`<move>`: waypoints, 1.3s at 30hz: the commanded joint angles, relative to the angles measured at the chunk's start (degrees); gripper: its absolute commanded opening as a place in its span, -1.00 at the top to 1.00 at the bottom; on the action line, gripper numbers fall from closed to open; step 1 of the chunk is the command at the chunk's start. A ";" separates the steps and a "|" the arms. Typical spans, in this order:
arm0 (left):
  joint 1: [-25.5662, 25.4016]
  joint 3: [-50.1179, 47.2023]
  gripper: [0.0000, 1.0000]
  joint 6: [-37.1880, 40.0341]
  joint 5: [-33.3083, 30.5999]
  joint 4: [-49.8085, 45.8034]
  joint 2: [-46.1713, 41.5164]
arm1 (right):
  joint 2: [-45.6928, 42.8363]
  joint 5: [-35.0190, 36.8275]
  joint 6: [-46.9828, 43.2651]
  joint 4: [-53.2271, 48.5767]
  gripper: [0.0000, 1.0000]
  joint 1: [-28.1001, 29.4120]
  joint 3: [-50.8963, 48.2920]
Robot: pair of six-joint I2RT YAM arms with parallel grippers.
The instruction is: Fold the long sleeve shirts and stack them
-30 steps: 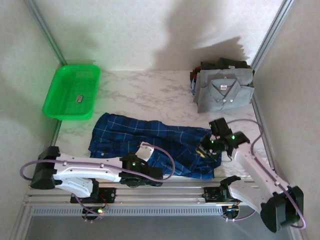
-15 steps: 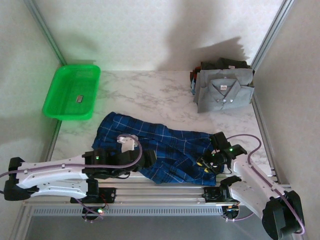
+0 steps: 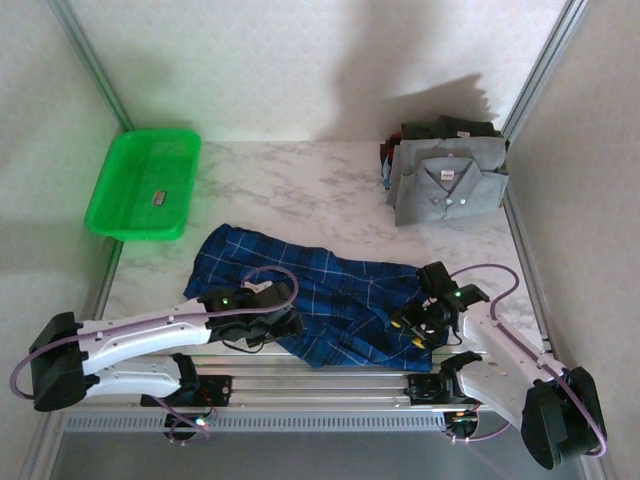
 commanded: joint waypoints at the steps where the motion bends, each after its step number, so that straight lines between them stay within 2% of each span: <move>1: 1.07 1.52 -0.39 3.86 1.41 5.01 2.00 | -2.26 3.08 -0.50 -3.56 -0.36 -0.35 2.05; 6: 3.12 3.51 -0.25 9.14 1.77 6.76 7.10 | -3.72 3.46 -2.66 -5.75 -0.67 -0.41 3.77; 10: 4.22 8.34 -0.14 16.62 0.17 4.39 13.83 | -4.29 4.42 -4.68 -8.64 -0.72 -0.37 6.52; 14: 4.35 11.01 0.07 22.18 -0.56 2.31 19.27 | -4.70 5.51 -5.72 -11.61 -0.76 -0.47 9.54; 17: 4.38 10.26 0.32 24.13 0.98 4.51 20.47 | -4.89 6.46 -5.73 -13.13 -0.80 -0.67 11.91; 21: 3.60 8.58 0.76 25.94 3.60 7.30 19.06 | -4.32 7.64 -6.15 -13.65 -0.85 -0.95 16.28; 25: 2.31 7.54 1.00 26.16 2.32 6.22 14.97 | -1.10 7.69 -7.85 -13.49 -0.84 -1.13 18.17; 28: 1.61 8.18 1.00 24.56 -1.42 1.72 10.72 | 0.75 6.06 -8.13 -12.65 -0.82 -1.21 16.65; 33: 1.44 13.16 1.00 20.99 -9.98 -4.17 0.67 | -1.62 5.37 -6.90 -10.63 -0.81 -1.16 12.85; 36: 2.32 13.61 0.99 20.33 -9.32 -4.04 -2.38 | -1.30 4.10 -7.02 -9.23 -0.81 -1.18 12.00; 39: 2.56 10.36 0.47 20.86 -2.46 -1.58 -0.54 | -0.05 3.85 -7.75 -8.96 -0.82 -1.15 12.02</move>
